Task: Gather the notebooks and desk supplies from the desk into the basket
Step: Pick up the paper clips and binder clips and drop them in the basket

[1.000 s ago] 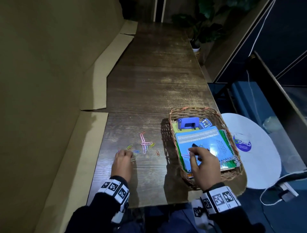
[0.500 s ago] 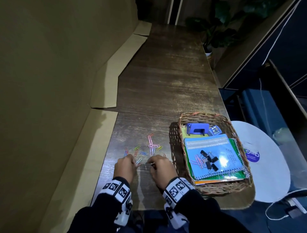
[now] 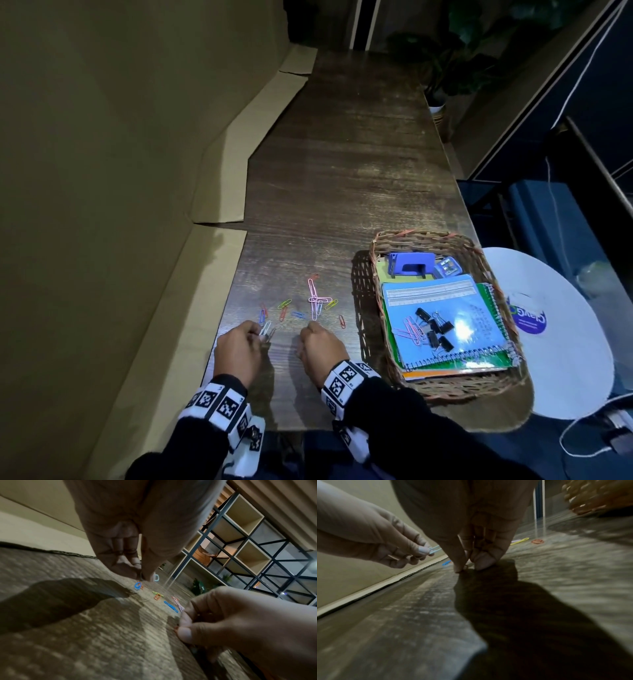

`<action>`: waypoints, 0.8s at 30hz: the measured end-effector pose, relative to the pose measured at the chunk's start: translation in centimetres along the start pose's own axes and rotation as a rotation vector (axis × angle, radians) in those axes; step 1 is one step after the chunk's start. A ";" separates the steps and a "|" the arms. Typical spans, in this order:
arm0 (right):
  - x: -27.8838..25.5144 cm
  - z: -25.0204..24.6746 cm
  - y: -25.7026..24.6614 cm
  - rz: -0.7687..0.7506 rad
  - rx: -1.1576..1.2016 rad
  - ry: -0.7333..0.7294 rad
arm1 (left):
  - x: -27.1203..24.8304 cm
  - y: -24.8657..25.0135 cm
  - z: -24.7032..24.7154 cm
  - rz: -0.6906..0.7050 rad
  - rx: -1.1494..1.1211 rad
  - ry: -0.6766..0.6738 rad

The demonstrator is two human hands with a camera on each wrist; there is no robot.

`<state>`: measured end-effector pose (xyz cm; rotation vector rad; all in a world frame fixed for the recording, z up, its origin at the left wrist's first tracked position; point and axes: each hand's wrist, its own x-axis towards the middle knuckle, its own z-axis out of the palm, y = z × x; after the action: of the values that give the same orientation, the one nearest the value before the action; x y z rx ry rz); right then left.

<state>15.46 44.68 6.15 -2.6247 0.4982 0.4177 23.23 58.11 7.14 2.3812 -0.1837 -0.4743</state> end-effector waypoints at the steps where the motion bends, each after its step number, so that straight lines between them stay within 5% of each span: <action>1: -0.6 -0.2 0.3 0.011 -0.022 -0.014 | 0.0 0.0 -0.1 0.004 0.010 -0.002; 4: -2.9 -1.8 1.7 0.064 0.058 0.045 | -0.1 1.1 0.0 0.025 0.029 -0.031; 9: -7.5 -7.1 7.1 0.227 0.434 0.557 | -0.7 4.9 2.1 0.183 0.021 -0.137; 17: -12.7 -8.8 13.1 0.443 0.504 0.764 | -4.3 13.5 6.3 0.447 -0.049 -0.329; 21: -15.0 -8.5 14.2 0.430 0.431 0.850 | -4.8 16.0 8.0 0.385 -0.151 -0.485; 24: -15.9 -8.5 14.8 0.405 0.449 0.953 | -4.3 15.9 7.9 0.363 -0.152 -0.439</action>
<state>-2.95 32.64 13.96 -2.1190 1.2467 -0.7983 16.19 42.46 13.40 2.0073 -0.7354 -0.7944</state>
